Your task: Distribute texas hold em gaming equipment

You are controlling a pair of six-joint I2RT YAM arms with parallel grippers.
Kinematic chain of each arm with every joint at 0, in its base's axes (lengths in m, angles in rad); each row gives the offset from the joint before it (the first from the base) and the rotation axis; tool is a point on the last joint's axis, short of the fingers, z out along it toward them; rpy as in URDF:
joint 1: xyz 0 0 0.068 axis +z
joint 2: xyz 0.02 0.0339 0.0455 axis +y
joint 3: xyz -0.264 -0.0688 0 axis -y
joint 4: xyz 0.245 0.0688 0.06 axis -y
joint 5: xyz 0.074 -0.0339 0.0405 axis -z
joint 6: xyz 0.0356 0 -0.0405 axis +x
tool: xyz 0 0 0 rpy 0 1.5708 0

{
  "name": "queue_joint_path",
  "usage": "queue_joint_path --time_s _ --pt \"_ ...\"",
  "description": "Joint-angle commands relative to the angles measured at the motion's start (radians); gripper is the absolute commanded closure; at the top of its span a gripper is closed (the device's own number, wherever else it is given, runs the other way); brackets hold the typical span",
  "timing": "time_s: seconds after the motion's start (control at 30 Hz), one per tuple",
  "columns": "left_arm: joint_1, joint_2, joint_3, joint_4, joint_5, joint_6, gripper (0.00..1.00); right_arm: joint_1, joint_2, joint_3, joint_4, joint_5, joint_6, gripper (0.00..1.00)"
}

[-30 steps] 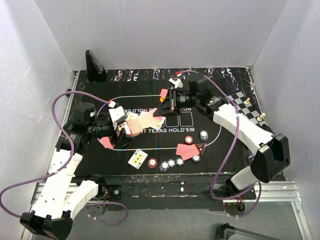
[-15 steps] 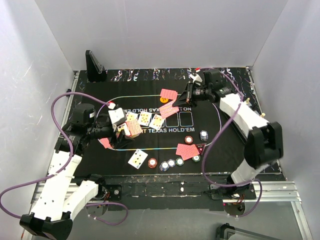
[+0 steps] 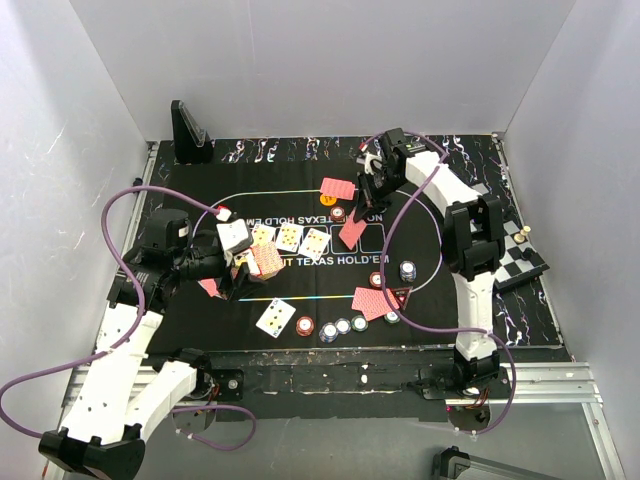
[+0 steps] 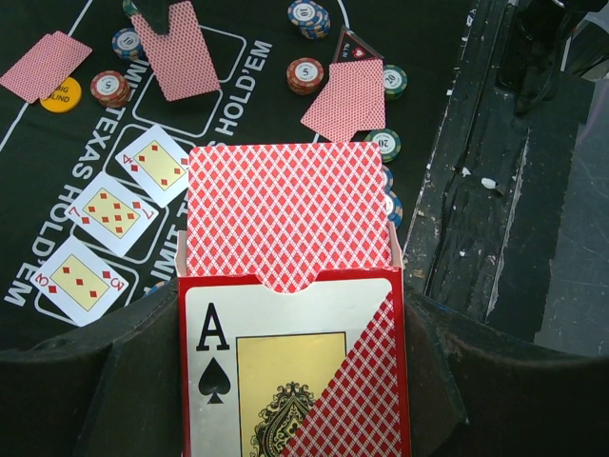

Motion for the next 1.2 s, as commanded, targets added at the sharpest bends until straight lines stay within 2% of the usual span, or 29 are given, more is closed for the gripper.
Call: queue_joint_path --time_s 0.0,0.37,0.63,0.8,1.03,1.17 --pt "-0.001 -0.013 0.035 0.003 0.037 0.015 1.0 0.007 0.026 0.037 -0.109 0.056 -0.151 0.99" --pt "0.001 0.004 0.045 -0.022 0.034 0.031 1.0 0.025 0.092 0.062 -0.135 -0.107 -0.269 0.99" --pt "0.001 0.012 0.055 -0.022 0.034 0.028 1.0 0.051 0.108 0.033 -0.051 0.08 -0.288 0.98" --pt "0.001 0.015 0.056 -0.023 0.027 0.026 1.0 0.105 0.129 0.029 0.03 0.217 -0.319 0.88" --pt "0.001 0.033 0.056 -0.022 0.027 0.026 1.0 0.168 0.141 0.033 0.132 0.306 -0.336 0.75" --pt "0.001 0.036 0.052 -0.019 0.03 0.022 1.0 0.188 0.141 0.039 0.144 0.369 -0.336 0.71"
